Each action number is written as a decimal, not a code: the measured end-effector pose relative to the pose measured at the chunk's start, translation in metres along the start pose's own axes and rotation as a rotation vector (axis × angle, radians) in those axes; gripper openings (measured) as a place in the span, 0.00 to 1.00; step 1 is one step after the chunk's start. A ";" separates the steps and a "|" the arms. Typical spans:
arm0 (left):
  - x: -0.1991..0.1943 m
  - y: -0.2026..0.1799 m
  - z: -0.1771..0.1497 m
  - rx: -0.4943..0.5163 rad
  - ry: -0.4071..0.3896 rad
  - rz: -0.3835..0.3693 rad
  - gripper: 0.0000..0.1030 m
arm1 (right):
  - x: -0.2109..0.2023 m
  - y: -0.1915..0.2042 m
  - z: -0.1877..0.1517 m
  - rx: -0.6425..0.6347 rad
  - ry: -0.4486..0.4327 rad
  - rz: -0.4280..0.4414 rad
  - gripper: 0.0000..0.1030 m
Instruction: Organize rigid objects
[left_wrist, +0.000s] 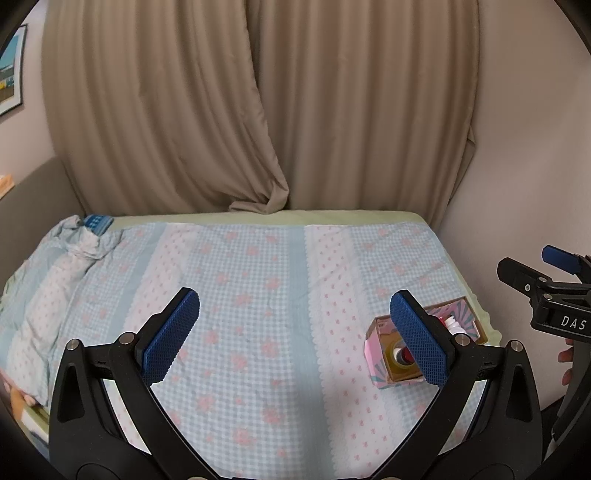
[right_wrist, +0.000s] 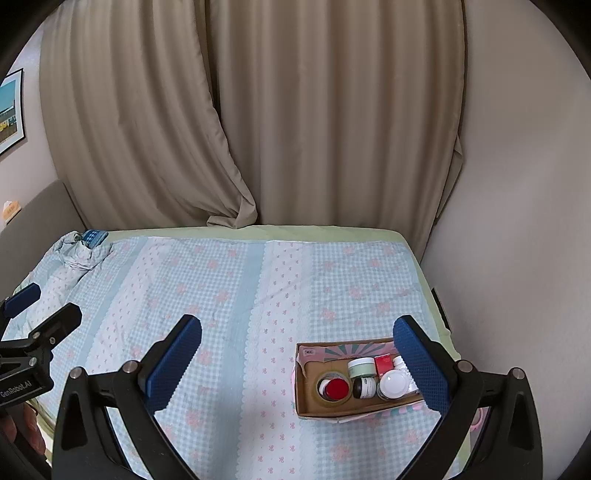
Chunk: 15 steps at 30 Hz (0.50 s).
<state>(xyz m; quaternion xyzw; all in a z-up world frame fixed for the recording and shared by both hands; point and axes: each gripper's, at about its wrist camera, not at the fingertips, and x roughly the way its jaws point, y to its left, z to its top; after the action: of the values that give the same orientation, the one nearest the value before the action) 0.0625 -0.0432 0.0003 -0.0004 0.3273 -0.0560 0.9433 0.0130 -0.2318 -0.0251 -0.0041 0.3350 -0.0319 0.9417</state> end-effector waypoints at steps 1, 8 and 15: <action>0.001 0.000 0.000 0.001 0.000 -0.001 1.00 | 0.000 0.000 0.000 0.000 0.000 -0.001 1.00; 0.001 -0.001 0.000 0.003 -0.004 -0.003 1.00 | -0.001 0.000 0.002 0.001 -0.002 -0.005 1.00; 0.002 -0.002 0.003 0.008 -0.009 -0.004 1.00 | -0.001 0.001 0.003 0.006 -0.006 -0.011 1.00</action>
<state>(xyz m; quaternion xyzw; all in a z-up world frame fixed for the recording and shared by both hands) 0.0655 -0.0459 0.0011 0.0027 0.3230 -0.0590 0.9445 0.0145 -0.2308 -0.0221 -0.0033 0.3322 -0.0380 0.9424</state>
